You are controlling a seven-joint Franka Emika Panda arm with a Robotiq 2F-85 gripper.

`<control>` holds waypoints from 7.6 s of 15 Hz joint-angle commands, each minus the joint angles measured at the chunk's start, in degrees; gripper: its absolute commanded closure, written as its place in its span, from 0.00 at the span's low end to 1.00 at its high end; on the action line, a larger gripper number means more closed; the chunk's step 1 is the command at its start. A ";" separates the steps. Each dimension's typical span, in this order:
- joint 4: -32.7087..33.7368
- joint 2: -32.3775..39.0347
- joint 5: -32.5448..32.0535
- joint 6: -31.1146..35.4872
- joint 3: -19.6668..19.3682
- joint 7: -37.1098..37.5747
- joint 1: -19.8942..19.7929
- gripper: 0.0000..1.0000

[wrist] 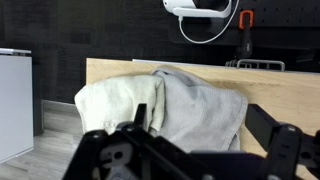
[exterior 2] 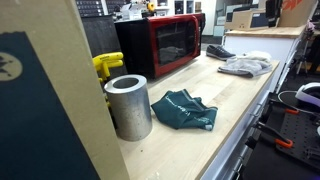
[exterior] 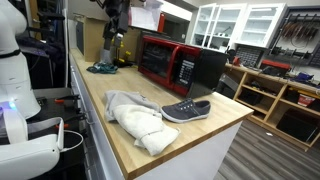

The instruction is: Open the microwave door

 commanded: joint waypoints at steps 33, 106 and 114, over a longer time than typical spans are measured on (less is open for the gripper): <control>27.54 34.79 14.73 32.17 -0.87 5.66 2.36 0.00; 2.04 20.95 19.12 43.98 0.12 -20.91 6.69 0.05; 0.53 9.27 32.40 31.16 -8.75 -49.94 11.96 0.00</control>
